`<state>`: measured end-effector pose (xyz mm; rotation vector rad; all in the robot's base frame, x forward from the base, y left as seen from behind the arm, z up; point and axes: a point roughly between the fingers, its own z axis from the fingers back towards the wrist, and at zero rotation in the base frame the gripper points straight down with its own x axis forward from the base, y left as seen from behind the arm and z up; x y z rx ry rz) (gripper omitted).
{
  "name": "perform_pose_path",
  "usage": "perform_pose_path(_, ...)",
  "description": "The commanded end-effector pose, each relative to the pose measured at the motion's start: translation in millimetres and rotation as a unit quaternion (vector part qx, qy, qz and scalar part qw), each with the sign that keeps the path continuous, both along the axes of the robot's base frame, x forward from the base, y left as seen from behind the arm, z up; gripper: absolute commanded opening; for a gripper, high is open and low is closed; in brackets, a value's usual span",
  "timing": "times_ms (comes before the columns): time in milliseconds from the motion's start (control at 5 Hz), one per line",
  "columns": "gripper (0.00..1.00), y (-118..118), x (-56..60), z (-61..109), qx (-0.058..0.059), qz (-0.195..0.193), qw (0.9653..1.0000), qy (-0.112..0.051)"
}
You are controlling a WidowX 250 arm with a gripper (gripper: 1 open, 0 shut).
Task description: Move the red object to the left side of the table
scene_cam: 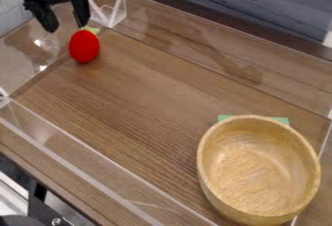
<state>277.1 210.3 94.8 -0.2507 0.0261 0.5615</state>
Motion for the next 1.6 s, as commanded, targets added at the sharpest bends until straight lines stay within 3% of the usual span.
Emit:
perform_pose_path(0,1.0,5,-6.8,47.3,0.033,0.013,0.9987,-0.036)
perform_pose_path(400,1.0,4,-18.8,63.7,0.037,0.001,0.9989,-0.03)
perform_pose_path(800,1.0,1,-12.7,45.5,0.038,0.042,0.9983,-0.011)
perform_pose_path(1400,1.0,-2,-3.7,27.4,0.043,0.05,0.9978,0.008)
